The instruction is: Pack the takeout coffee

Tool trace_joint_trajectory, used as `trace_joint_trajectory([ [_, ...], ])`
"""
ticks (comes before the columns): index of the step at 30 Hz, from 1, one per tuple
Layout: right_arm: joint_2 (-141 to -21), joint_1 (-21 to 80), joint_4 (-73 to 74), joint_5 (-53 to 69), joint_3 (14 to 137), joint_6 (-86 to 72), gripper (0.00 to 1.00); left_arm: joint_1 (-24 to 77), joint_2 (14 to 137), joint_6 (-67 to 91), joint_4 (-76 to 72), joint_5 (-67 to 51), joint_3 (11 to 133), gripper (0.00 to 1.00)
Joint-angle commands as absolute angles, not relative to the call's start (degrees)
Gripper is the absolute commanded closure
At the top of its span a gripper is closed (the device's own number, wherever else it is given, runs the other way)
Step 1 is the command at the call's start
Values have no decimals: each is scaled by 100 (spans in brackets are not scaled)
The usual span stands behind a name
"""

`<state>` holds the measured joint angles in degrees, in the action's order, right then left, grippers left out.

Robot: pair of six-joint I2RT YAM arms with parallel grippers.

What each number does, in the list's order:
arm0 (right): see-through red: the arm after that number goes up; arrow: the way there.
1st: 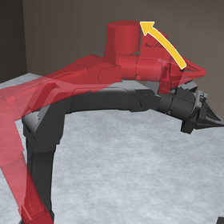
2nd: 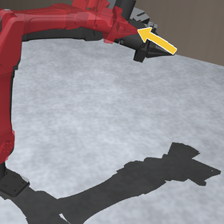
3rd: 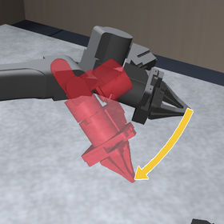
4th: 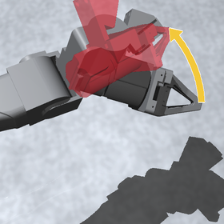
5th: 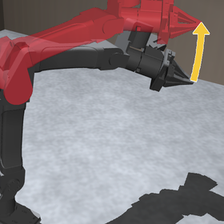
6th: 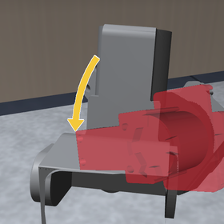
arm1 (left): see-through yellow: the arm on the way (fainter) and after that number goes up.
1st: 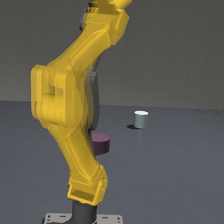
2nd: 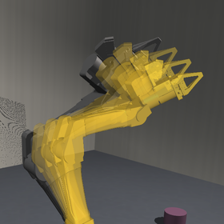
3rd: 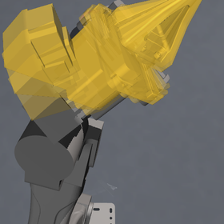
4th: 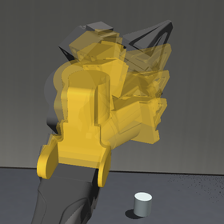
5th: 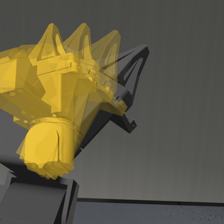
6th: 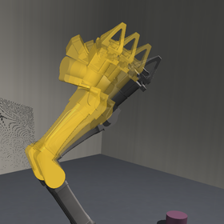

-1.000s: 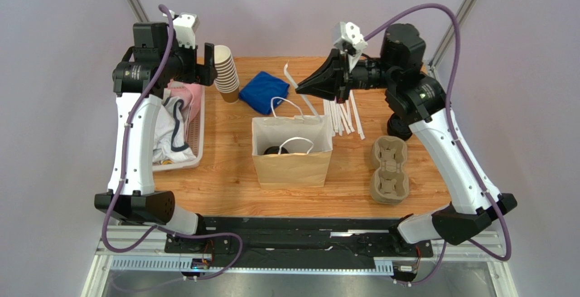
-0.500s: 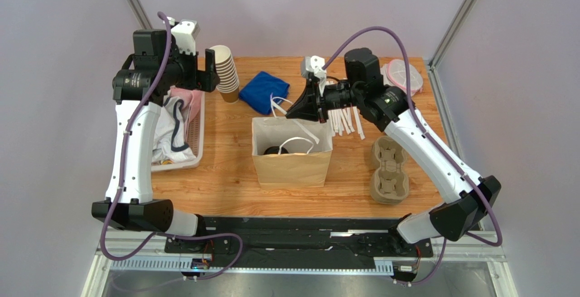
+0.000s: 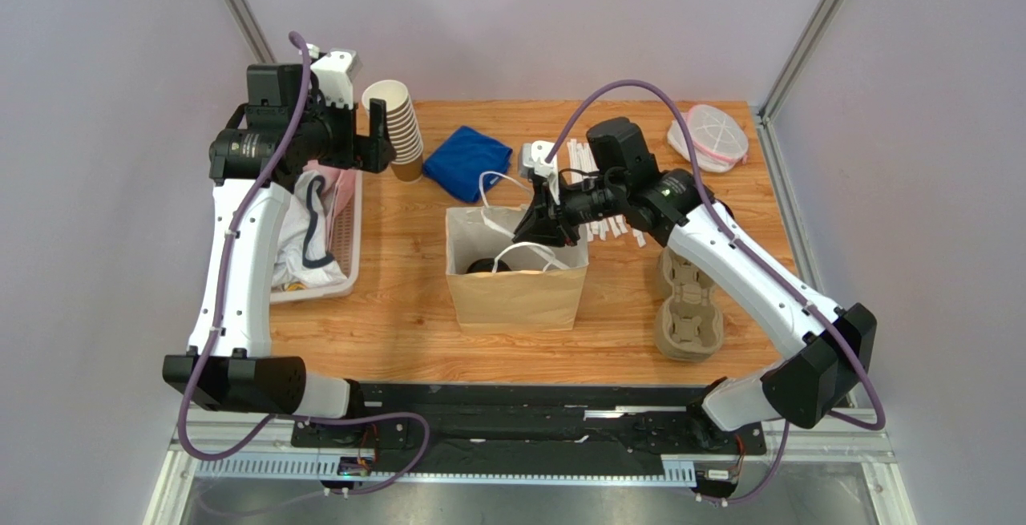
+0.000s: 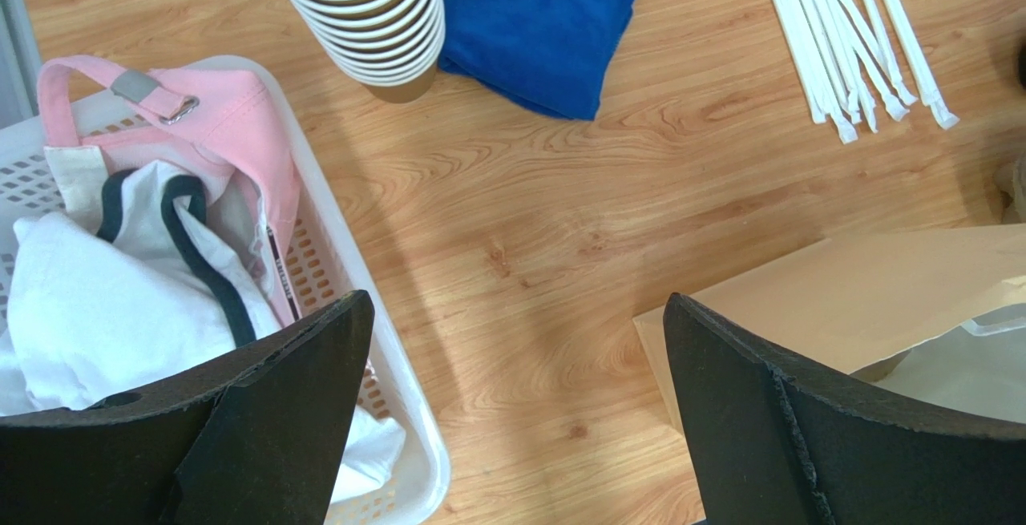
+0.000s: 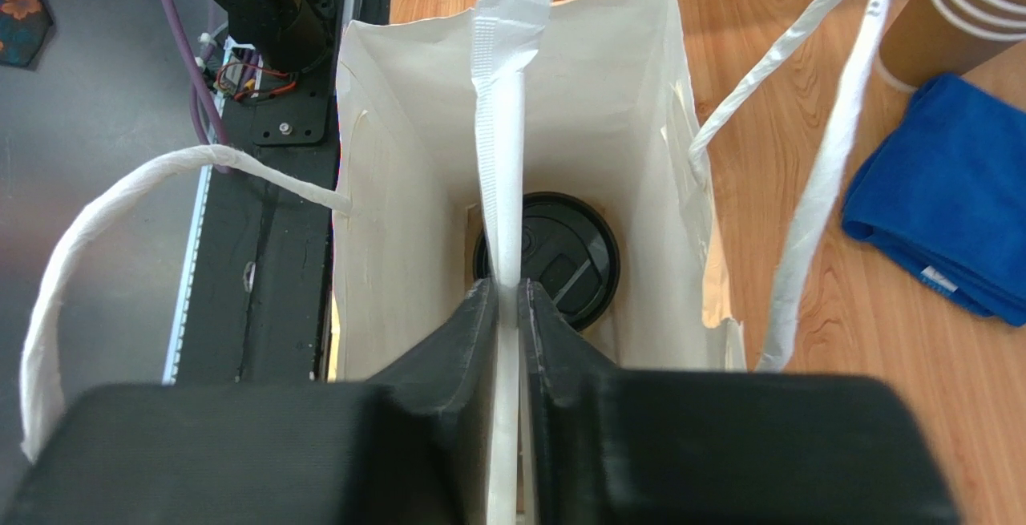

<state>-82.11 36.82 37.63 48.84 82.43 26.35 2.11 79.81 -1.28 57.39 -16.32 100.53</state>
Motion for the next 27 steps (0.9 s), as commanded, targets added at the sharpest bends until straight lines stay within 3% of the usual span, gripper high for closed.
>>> trace_joint_trajectory([
  [1,-8288,3770,4085,4702,8498,2927,69,167,7796,-44,5555,-1775,10055,1],
  [3,-8376,3779,4244,4667,8709,2936,61,167,7805,-53,5598,-1801,10081,1],
  [6,-8367,3779,4316,4623,8824,2927,57,167,7883,-97,5703,-1995,10081,1],
  [17,-8104,3692,4035,4096,9578,2331,52,167,8094,-439,6090,-2118,10344,1],
  [23,-8217,3367,3727,3745,10326,1504,40,167,8191,-755,6389,-2583,10581,1],
  [27,-8349,3024,3709,3498,10906,864,21,167,8507,-896,6906,-2988,11020,1],
])
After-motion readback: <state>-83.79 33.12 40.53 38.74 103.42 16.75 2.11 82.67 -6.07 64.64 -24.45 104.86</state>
